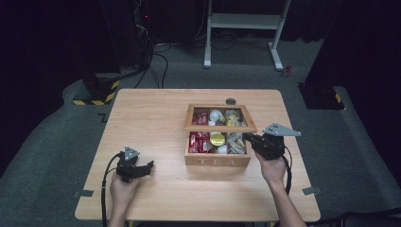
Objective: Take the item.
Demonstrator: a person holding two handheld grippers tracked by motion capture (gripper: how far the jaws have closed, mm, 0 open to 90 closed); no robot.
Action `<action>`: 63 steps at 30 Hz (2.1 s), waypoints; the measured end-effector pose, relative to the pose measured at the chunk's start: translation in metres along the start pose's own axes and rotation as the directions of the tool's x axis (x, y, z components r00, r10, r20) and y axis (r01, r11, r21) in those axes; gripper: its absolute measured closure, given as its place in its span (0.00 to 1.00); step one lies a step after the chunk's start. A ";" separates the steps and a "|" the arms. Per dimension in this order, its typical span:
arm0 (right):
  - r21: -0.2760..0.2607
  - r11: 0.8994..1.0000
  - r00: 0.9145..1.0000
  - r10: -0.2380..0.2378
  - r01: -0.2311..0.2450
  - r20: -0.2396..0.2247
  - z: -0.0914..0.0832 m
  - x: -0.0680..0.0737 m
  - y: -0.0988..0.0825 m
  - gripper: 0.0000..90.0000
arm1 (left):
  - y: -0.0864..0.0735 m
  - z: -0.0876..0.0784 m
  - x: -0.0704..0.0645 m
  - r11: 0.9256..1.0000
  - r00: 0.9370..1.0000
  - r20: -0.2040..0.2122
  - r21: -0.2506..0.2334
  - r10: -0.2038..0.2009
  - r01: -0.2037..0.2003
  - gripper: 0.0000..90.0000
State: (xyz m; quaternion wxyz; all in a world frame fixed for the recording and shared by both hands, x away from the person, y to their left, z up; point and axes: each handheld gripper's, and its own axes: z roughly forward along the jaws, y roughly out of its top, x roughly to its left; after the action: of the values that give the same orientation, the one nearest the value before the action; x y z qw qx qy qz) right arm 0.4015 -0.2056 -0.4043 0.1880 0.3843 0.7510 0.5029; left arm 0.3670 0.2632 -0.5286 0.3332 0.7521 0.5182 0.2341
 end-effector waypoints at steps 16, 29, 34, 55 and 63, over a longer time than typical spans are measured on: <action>-0.018 0.999 1.000 0.029 -0.029 0.000 0.005 -0.010 0.010 1.00 | 0.000 0.000 -0.005 1.000 1.000 0.005 -0.003 -0.001 0.001 0.25; -0.044 0.998 0.999 0.035 -0.034 0.017 0.007 -0.012 0.023 1.00 | 0.003 -0.002 -0.008 1.000 0.997 0.082 0.015 0.001 -0.003 0.29; -0.042 0.999 0.999 0.029 -0.028 0.022 0.009 -0.011 0.024 1.00 | 0.008 -0.006 -0.014 1.000 0.990 0.141 -0.029 0.009 -0.005 0.33; -0.059 0.998 0.999 0.024 -0.022 0.032 0.013 -0.014 0.033 1.00 | 0.052 -0.016 -0.047 0.989 0.959 0.271 -0.144 0.080 -0.042 0.32; -0.064 0.998 0.999 0.028 -0.025 0.036 0.014 -0.015 0.037 1.00 | 0.062 -0.015 -0.062 0.979 0.944 0.306 -0.191 0.126 -0.069 0.33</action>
State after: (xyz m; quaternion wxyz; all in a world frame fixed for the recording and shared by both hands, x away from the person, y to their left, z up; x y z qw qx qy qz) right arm 0.4344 -0.2013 -0.3783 0.2073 0.3973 0.7260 0.5216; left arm 0.3736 0.1942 -0.4731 0.4654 0.7721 0.3972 0.1719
